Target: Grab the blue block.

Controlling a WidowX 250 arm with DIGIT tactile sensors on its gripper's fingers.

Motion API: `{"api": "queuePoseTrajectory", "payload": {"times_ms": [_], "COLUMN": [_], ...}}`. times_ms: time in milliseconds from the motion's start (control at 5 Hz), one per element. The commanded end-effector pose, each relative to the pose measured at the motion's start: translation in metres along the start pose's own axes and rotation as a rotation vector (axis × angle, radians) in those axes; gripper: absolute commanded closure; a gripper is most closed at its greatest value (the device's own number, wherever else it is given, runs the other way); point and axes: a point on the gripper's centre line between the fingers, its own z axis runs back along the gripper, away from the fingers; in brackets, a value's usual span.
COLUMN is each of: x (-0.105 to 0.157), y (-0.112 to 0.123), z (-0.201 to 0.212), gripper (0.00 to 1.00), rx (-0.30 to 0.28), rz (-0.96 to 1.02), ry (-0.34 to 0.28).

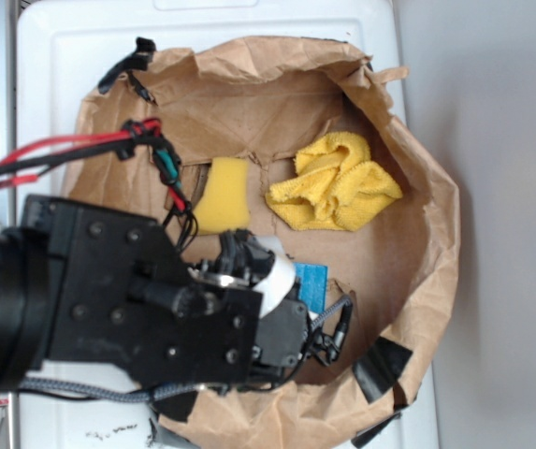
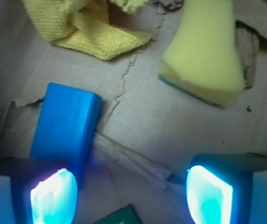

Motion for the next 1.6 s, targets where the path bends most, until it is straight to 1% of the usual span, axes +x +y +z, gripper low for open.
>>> {"api": "queuePoseTrajectory", "payload": {"times_ms": [0, 200, 800, 1000, 1400], "x": [0.012, 0.012, 0.012, 0.021, 0.021], "y": [-0.001, -0.002, -0.002, -0.018, -0.041], "z": [0.012, 0.014, 0.014, 0.016, 0.007], "gripper": [0.00, 0.00, 0.00, 0.00, 0.00], "rx": [-0.049, -0.042, -0.042, -0.057, -0.048], "rz": [0.072, 0.100, 0.100, 0.126, 0.123], "ry": [-0.015, -0.038, -0.038, -0.019, -0.008]}}
